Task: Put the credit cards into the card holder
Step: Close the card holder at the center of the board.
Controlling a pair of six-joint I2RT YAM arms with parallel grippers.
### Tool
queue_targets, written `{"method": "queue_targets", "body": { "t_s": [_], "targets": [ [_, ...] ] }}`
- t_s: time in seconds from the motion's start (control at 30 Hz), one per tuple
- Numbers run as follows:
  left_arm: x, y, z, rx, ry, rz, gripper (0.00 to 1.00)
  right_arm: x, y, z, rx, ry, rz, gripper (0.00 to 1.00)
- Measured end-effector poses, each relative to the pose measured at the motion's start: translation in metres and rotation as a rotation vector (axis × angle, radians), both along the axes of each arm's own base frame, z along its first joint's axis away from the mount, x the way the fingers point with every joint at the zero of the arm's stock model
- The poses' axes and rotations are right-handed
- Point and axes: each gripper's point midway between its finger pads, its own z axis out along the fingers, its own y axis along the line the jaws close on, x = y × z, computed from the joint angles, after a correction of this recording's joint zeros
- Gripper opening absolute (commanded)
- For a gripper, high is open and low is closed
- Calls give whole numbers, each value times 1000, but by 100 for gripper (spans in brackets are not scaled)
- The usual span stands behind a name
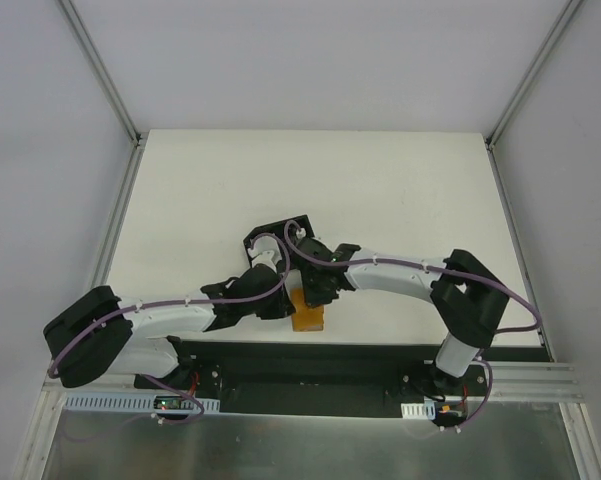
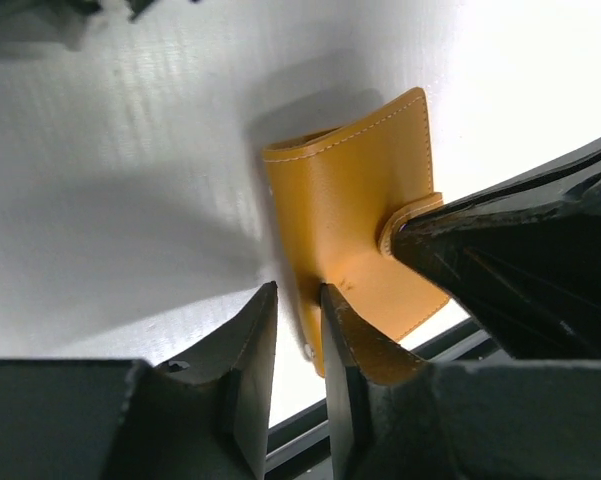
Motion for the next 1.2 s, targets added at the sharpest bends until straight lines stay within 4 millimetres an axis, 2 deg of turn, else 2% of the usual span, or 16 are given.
{"method": "queue_targets", "body": {
  "t_s": [0.1, 0.17, 0.23, 0.37, 0.43, 0.53, 0.67, 0.73, 0.93, 1.1, 1.2],
  "targets": [
    [2, 9, 2, 33, -25, 7, 38, 4, 2, 2, 36, -40, 12, 22],
    [3, 16, 3, 61, -44, 14, 53, 13, 5, 4, 65, -89, 18, 27],
    [6, 25, 6, 100, -65, 23, 62, 21, 5, 8, 88, -132, 23, 35],
    [18, 39, 24, 122, -116, 60, 71, 33, 7, 30, 170, -224, 44, 48],
    [28, 46, 38, 115, -154, 91, 77, 40, 9, 47, 217, -270, 47, 50],
    [37, 55, 54, 99, -188, 126, 79, 49, 11, 71, 283, -335, 49, 52],
    [39, 68, 60, 105, -196, 156, 81, 52, 3, 84, 321, -381, 37, 55],
    [38, 73, 61, 103, -199, 166, 81, 50, -7, 82, 320, -387, 23, 54],
    [31, 76, 52, 113, -167, 153, 76, 36, -26, 51, 281, -324, -12, 35],
    [21, 70, 28, 125, -87, 109, 75, 30, -17, 21, 264, -237, -15, 31],
    [16, 68, 19, 123, -56, 92, 75, 27, -14, 10, 255, -206, -10, 29]
  ]
}}
